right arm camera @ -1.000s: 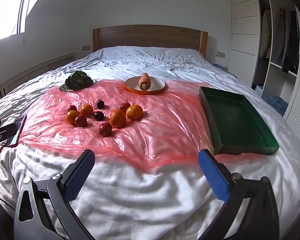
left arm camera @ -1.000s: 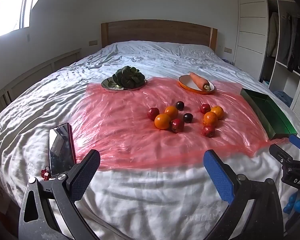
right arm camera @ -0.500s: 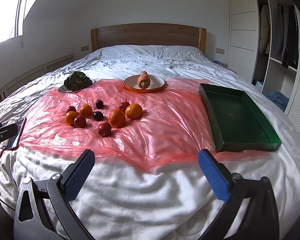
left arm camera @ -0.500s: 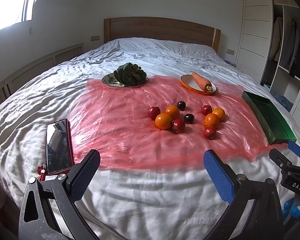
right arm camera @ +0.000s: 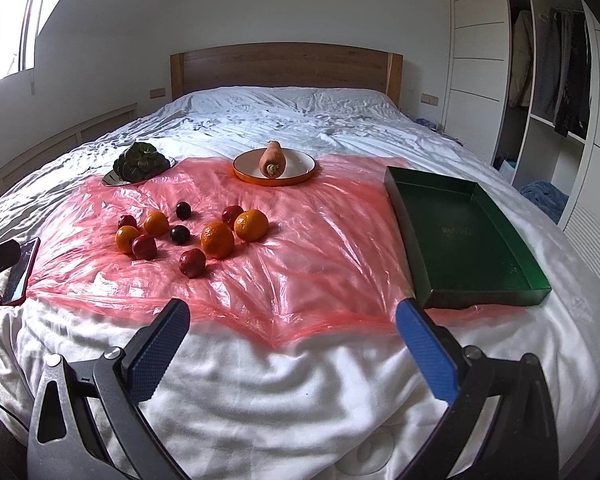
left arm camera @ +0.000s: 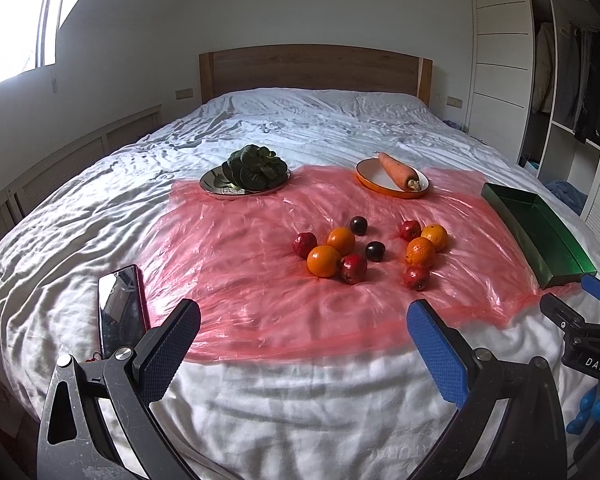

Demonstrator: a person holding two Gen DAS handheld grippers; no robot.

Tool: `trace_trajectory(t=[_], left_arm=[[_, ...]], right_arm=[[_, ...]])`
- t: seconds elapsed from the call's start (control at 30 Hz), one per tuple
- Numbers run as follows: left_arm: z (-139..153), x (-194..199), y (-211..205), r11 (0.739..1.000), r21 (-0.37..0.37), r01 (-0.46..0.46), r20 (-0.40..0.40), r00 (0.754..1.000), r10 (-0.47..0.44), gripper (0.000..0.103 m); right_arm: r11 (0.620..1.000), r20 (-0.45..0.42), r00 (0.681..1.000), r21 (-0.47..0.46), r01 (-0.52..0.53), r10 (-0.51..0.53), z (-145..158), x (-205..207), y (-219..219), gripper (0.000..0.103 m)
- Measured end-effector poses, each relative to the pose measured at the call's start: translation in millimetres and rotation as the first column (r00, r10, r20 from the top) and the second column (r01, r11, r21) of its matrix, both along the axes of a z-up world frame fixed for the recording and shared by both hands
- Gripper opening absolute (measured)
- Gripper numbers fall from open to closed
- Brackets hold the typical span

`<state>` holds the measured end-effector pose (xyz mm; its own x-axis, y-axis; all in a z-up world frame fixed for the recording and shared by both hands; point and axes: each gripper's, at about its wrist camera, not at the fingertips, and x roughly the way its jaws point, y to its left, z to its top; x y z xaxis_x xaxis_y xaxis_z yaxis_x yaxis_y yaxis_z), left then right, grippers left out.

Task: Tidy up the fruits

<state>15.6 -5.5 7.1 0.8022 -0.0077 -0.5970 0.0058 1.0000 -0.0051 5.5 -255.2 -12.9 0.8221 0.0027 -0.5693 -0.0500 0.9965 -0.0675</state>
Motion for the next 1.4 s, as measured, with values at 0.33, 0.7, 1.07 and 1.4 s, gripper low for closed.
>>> trace_trajectory(t=[0.33,0.7,1.07,1.4], left_arm=[[-7.1,12.2,-2.8,1.0,0.019,-0.009,-0.045,0.999,0.01,0.102],[-15.8,23.1,-8.4,1.0,0.024,0.003,-0.074,0.997,-0.001,0.102],[-21.9,37.2,-13.7,1.0,0.024,0.001,-0.1,0.995,0.001,0.102],[-26.7,61.5,-13.9,1.0,0.011,-0.002,-0.136,0.991,0.003,0.102]], right_arm=[[1.0,-0.008,1.0,0.015,-0.017,0.017,-3.4,6.3,-3.4,0.103],[0.999,-0.017,0.999,0.023,-0.037,0.037,-9.3,12.3,-3.3,0.103],[0.997,-0.026,0.997,0.034,-0.07,0.071,-11.4,19.3,-4.4,0.103],[0.988,-0.028,0.988,0.036,-0.148,0.149,-7.0,37.3,6.1,0.103]])
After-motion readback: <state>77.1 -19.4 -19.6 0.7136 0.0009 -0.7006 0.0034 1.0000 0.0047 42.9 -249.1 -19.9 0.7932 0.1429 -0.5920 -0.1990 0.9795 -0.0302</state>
